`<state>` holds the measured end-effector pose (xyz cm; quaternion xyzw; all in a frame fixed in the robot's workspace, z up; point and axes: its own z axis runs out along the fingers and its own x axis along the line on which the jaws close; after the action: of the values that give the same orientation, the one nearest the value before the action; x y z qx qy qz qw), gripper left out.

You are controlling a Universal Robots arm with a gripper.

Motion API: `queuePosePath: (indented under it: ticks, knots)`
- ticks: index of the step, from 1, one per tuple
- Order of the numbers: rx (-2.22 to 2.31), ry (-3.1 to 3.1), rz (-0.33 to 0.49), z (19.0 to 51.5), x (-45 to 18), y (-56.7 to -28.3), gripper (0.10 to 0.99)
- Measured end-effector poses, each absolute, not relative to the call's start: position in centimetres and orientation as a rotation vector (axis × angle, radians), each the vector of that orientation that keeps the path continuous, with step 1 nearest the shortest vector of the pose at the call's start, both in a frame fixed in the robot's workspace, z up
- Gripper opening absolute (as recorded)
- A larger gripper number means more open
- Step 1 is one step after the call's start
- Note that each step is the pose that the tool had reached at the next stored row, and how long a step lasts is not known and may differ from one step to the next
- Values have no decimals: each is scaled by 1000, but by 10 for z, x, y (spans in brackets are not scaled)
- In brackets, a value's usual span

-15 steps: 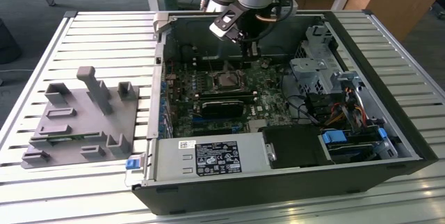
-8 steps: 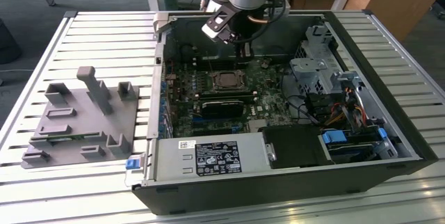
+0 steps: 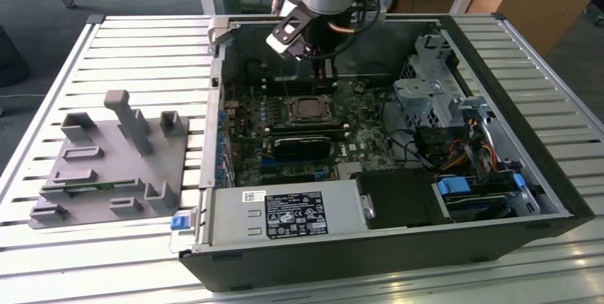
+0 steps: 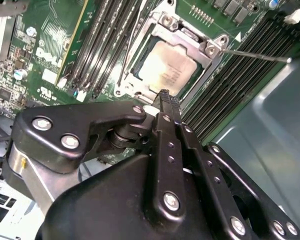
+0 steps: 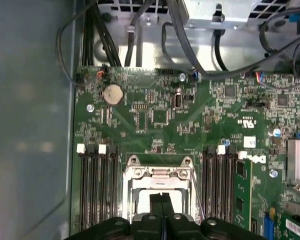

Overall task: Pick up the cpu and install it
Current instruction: 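Close the cpu cover, then install the first cpu locking lever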

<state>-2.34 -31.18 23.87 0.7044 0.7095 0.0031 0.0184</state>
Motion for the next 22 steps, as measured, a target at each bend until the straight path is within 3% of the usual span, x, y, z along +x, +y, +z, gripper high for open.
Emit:
queuePosePath:
  ticks: [22]
  knots:
    - [2187,2203,10,237,-42,-312,106]
